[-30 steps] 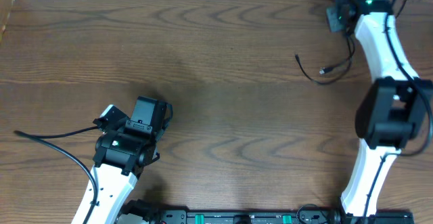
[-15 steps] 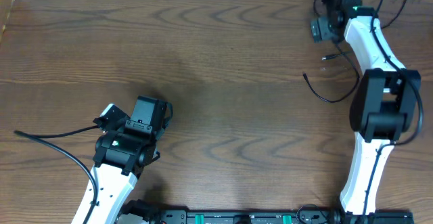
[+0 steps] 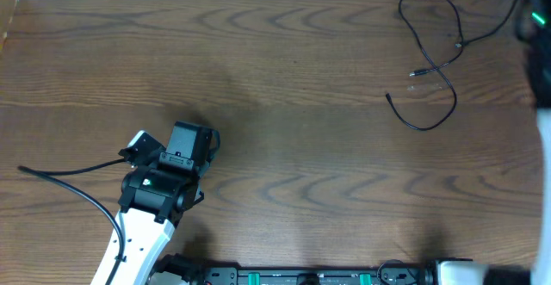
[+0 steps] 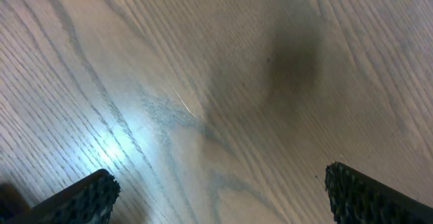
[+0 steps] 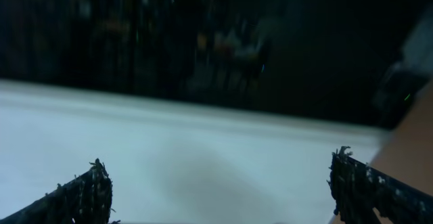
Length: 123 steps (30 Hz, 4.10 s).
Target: Untangle cables
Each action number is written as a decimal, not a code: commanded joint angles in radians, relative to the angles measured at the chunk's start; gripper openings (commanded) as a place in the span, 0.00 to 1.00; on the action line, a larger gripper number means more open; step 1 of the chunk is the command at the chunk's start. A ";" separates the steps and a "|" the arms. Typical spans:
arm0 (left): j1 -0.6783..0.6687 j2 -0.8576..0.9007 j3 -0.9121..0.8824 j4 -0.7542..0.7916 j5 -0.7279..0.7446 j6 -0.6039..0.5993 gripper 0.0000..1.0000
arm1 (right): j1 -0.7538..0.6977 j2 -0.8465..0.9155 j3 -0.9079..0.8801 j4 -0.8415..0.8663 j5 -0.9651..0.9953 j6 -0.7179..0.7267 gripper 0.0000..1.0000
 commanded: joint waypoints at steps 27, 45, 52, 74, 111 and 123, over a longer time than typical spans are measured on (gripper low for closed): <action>0.005 -0.003 0.000 0.004 -0.021 -0.009 0.98 | 0.000 -0.697 -0.010 -0.517 -0.002 0.015 0.99; 0.005 -0.003 0.000 0.004 -0.021 -0.009 0.98 | 0.000 -0.811 -0.010 -0.933 -0.016 0.171 0.99; 0.005 -0.003 0.000 0.004 -0.021 -0.009 0.97 | 0.000 -0.978 -0.046 -0.997 -0.026 0.125 0.99; 0.005 -0.003 0.000 0.004 -0.021 -0.009 0.98 | 0.000 -1.411 -0.964 -0.323 -0.228 0.158 0.99; 0.005 -0.003 0.000 0.004 -0.021 -0.009 0.98 | 0.000 -1.411 -1.631 0.392 -0.421 0.217 0.99; 0.005 -0.003 0.000 0.004 -0.021 -0.009 0.98 | 0.000 -1.411 -1.633 0.382 -0.418 0.209 0.99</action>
